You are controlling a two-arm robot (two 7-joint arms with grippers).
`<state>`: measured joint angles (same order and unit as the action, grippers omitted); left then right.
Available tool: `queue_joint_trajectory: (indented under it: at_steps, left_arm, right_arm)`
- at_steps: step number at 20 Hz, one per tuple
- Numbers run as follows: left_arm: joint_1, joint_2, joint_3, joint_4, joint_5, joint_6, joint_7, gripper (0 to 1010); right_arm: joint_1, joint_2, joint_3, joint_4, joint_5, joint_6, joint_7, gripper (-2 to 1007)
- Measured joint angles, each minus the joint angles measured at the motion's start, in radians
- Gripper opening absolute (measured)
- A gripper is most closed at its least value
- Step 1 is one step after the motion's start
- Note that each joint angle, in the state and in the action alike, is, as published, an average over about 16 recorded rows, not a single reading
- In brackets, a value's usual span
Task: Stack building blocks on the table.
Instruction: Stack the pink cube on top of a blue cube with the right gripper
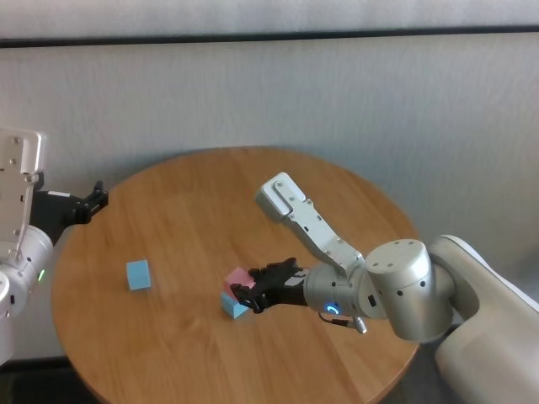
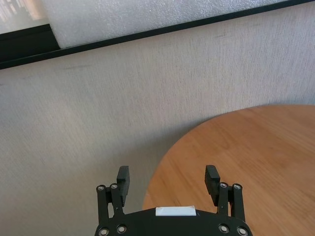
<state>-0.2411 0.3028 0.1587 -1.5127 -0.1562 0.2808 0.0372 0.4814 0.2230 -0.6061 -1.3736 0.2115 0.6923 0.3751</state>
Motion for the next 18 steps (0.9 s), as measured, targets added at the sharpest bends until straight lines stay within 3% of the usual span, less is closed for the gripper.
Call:
queue_joint_trajectory:
  at_steps: [18]
  left_arm:
    - [0.000,0.000,0.000,0.000,0.000,0.000,0.000,1002]
  right_arm:
    - [0.023,-0.034,0.002,0.044,-0.044,0.018,0.029,364]
